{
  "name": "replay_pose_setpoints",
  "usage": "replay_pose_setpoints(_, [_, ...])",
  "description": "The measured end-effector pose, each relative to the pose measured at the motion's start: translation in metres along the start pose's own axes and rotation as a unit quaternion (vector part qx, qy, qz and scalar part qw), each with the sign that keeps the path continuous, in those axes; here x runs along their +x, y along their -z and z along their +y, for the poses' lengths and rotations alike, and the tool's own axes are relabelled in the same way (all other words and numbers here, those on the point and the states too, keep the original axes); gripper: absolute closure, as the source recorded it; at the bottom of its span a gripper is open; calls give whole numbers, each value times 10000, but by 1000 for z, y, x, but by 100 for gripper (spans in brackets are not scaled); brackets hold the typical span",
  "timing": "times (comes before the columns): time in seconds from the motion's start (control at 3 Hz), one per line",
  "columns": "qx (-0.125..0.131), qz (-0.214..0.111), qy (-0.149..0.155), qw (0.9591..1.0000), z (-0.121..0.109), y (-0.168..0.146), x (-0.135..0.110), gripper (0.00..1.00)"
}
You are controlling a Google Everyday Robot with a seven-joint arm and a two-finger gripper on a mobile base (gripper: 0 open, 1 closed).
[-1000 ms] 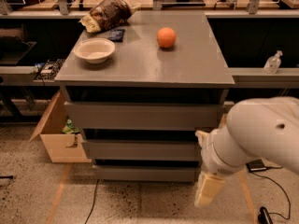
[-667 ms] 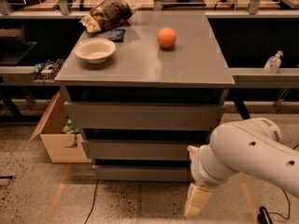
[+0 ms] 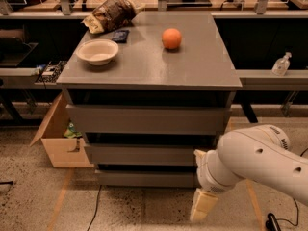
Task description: Open middle drawer
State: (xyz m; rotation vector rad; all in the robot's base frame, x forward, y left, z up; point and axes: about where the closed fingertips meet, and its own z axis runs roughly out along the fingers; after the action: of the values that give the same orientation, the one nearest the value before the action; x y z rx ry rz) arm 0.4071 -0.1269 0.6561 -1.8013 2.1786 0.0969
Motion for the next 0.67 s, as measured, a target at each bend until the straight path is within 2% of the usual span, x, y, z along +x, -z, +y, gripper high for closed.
replay_pose_setpoints(0.33, [182,67,-78,9998,-12,-27,14,0])
replay_pose_setpoints(0.67, [465,133,-102,9988,-34,-57,24,0])
